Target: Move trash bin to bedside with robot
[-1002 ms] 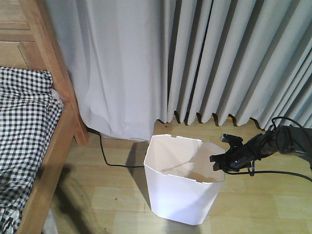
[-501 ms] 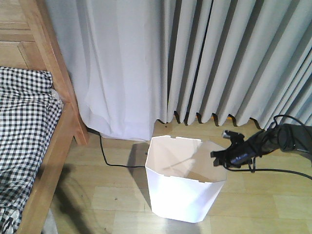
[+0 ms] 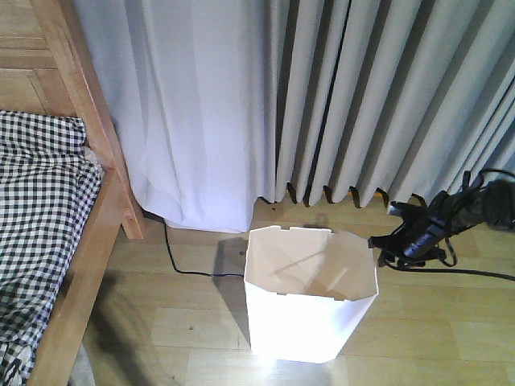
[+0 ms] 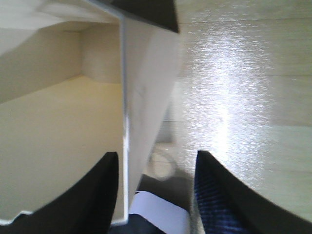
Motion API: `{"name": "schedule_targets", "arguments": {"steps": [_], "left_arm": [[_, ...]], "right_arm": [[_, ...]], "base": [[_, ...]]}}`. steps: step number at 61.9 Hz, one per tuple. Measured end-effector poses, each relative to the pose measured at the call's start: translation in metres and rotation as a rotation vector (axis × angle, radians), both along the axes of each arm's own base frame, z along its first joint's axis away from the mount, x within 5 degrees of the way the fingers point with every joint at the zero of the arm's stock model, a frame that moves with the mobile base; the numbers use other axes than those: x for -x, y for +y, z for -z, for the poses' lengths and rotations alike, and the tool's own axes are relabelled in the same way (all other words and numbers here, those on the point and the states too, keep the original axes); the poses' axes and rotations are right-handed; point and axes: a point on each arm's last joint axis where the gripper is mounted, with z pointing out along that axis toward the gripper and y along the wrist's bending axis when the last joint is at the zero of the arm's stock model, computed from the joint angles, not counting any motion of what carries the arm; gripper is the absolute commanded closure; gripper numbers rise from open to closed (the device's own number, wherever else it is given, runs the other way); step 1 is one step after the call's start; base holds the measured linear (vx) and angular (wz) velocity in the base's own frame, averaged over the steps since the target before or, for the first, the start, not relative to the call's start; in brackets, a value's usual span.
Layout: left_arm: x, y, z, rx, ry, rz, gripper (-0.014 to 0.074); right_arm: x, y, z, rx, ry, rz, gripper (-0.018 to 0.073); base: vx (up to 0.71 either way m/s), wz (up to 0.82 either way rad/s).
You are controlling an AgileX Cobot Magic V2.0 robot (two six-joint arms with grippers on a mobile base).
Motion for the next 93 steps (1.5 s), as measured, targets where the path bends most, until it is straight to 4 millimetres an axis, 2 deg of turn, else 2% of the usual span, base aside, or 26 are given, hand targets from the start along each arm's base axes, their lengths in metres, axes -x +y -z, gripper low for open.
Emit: {"name": "schedule_targets", "arguments": {"steps": [9,18,41,52,62,67,74,83,93], "left_arm": [[0.000,0.000,0.000,0.000,0.000,0.000,0.0602],[0.000,0.000,0.000,0.000,0.000,0.000,0.0602],[0.000,0.000,0.000,0.000,0.000,0.000,0.0602],[0.000,0.000,0.000,0.000,0.000,0.000,0.0602],[0.000,0.000,0.000,0.000,0.000,0.000,0.0602],[0.000,0.000,0.000,0.000,0.000,0.000,0.0602],[0.000,0.000,0.000,0.000,0.000,0.000,0.0602],[0.000,0.000,0.000,0.000,0.000,0.000,0.0602],[0.000,0.000,0.000,0.000,0.000,0.000,0.0602]], "right_arm": [[0.011,-0.003,-0.034,0.065,-0.052,0.018,0.0210],[0.023,-0.005,-0.087,0.133,-0.159,0.030,0.0210],[0.072,-0.002,-0.260,0.301,-0.491,-0.101,0.0210],[0.111,0.005,-0.337,0.361,-0.635,-0.145,0.0210],[0.163,0.014,-0.398,0.406,-0.792,-0.141,0.0210],[0.192,0.020,-0.419,0.433,-0.874,-0.141,0.0210],[0.232,0.027,-0.434,0.463,-0.973,-0.132,0.0210],[0.275,0.035,-0.434,0.483,-1.092,-0.104,0.0210],[0.304,0.048,-0.428,0.445,-1.244,-0.097,0.0210]], "base": [[0.00,0.00],[0.00,0.00],[0.00,0.00],[0.00,0.00],[0.00,0.00],[0.00,0.00],[0.00,0.00],[0.00,0.00],[0.00,0.00]]}}
